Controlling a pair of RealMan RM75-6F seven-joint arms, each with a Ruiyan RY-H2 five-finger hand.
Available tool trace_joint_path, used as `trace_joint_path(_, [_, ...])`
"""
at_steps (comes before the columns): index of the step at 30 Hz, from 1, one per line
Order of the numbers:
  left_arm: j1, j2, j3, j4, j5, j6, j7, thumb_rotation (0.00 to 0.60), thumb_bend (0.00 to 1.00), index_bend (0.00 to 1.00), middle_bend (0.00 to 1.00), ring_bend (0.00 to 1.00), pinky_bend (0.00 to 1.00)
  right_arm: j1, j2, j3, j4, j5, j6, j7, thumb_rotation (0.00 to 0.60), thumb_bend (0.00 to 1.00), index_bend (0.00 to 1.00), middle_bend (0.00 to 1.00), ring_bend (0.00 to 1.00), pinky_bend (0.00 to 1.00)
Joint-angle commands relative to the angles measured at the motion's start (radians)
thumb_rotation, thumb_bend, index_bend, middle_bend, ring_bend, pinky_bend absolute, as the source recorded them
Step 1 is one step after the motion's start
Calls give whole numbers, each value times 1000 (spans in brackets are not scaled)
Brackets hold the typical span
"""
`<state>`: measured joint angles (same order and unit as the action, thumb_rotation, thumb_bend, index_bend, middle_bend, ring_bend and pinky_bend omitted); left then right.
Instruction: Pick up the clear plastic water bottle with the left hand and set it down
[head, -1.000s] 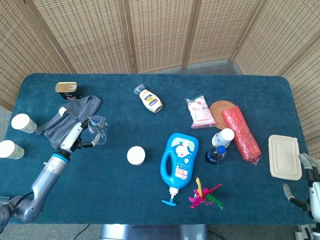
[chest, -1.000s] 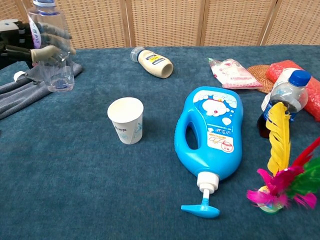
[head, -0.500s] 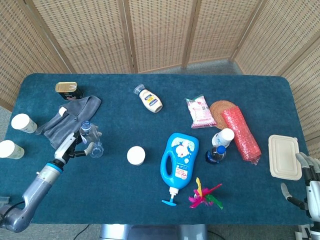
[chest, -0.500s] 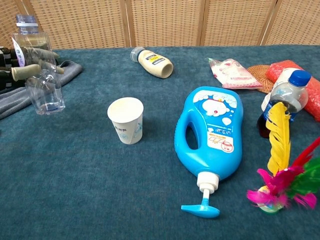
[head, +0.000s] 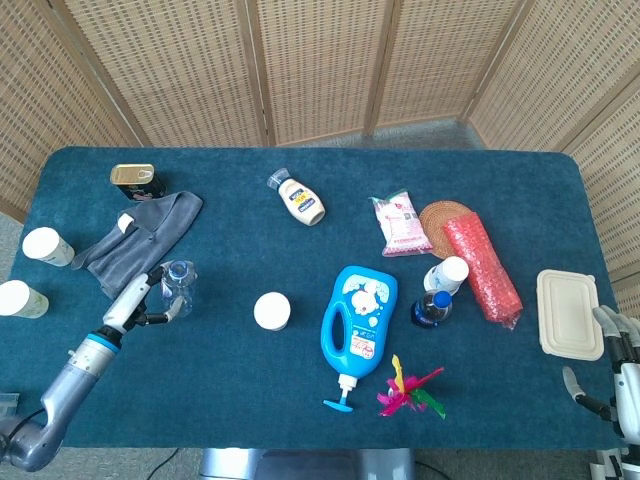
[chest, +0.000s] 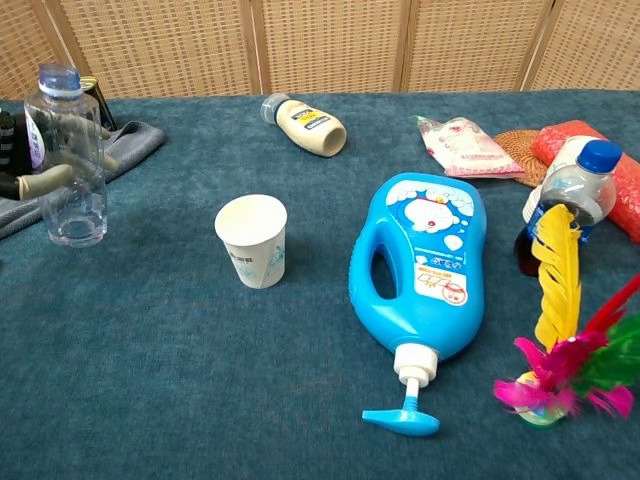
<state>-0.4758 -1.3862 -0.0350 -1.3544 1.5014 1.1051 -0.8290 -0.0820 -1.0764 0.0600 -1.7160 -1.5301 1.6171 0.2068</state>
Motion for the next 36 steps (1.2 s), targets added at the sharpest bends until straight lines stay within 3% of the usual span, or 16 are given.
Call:
trace_joint_path(1, [21,-39,14,42,13,31,9,600,609,200,319,319,406,1,1,0,-1,-1,-1,-1,600,380,0,45,0,0])
trace_joint_path(20, [52,-142,52,153,43,62,-67,600,574,198,309,297,380,-2,16,0,-13,-1,10,-1,600,378,0,45,0,0])
trace_joint_path(36, [74,-174,67,213,60,103,-42,600,529,196,309,297,365,-3,17,0,-14,-6,18,3,600,379,0,45,0,0])
